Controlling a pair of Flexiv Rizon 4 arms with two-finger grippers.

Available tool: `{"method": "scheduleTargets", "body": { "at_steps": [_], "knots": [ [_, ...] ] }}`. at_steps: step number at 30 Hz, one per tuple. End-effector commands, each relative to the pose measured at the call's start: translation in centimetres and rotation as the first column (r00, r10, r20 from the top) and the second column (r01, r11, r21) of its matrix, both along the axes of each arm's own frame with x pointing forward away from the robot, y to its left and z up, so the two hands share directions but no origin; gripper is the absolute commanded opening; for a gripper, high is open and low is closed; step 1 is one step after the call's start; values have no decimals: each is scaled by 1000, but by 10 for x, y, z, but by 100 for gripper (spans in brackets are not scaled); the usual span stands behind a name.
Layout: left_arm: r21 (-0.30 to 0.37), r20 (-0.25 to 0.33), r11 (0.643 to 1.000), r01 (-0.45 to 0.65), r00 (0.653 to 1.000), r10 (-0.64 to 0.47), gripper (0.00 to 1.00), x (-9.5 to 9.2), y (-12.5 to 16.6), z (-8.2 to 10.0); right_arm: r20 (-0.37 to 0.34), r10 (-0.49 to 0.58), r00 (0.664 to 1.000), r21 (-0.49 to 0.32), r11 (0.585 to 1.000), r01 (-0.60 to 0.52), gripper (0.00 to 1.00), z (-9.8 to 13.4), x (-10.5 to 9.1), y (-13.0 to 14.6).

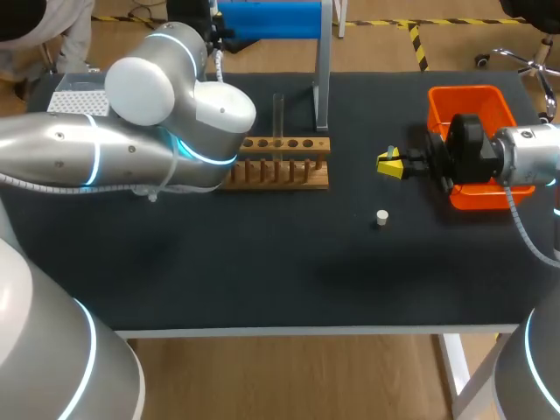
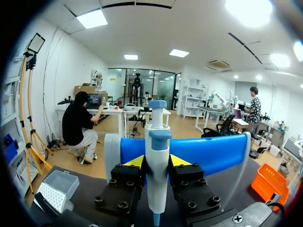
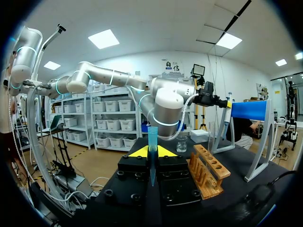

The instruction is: Invert the test tube, pick up the pipette, mount the tip to pipette, aspirate from beaker and dispense into the tube, eject the tip, return the pipette, and cap with the stopper.

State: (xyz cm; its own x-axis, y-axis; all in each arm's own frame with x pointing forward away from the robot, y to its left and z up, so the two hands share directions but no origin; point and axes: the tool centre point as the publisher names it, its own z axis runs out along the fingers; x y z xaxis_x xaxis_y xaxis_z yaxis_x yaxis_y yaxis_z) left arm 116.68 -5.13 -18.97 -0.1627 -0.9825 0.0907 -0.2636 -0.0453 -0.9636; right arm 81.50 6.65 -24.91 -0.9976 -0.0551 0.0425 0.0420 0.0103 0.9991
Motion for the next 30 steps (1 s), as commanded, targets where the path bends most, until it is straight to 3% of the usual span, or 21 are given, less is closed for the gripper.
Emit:
{"method": "scheduleTargets", "body": {
  "at_steps": [1,17,30],
  "knots": [
    [2,5,1000,3,1000,-3,0,2,2,4,0,2,1000,-1,1000,-2,0,0,0,-1],
    [24,39,998,49,998,-50,0,-11,6,25,0,2,1000,-1,1000,-2,0,0,0,-1],
    [38,40,972,231,972,-232,0,-29,14,38,0,2,1000,-1,1000,-2,0,0,0,-1]
  ]
}}
